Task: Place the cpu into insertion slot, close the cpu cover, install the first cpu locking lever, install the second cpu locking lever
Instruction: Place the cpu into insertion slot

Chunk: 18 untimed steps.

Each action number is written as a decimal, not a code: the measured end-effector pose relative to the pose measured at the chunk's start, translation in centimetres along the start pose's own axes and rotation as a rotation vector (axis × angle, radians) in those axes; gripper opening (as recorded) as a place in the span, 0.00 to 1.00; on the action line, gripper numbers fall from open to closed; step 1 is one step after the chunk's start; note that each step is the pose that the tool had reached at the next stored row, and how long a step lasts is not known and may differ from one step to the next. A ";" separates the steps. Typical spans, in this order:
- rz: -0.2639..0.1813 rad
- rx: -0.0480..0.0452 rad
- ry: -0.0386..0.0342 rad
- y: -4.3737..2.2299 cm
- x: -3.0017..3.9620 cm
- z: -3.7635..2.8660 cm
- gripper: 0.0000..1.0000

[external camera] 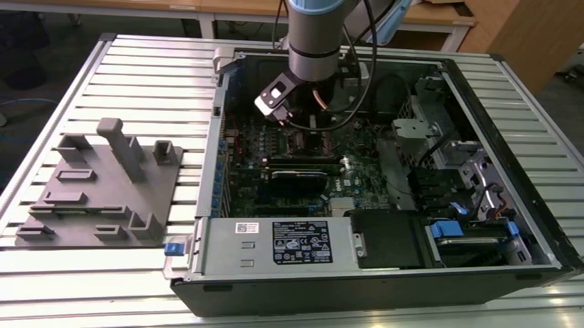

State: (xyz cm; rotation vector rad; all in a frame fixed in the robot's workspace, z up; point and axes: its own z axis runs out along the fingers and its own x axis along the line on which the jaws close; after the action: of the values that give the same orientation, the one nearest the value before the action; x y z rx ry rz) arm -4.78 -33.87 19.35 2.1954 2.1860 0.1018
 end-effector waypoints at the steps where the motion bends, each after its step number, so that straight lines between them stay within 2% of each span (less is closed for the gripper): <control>1: 0.000 0.0001 0.0000 0.00 0.00 -0.06 0.54; 8: 0.028 -0.0003 -0.0022 0.00 -0.01 -0.05 0.54; 18: 0.029 -0.0005 -0.0020 0.00 0.00 0.10 0.54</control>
State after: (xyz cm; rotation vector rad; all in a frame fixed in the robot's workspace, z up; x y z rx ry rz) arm -4.77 -33.87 19.25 2.2260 2.1537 0.1010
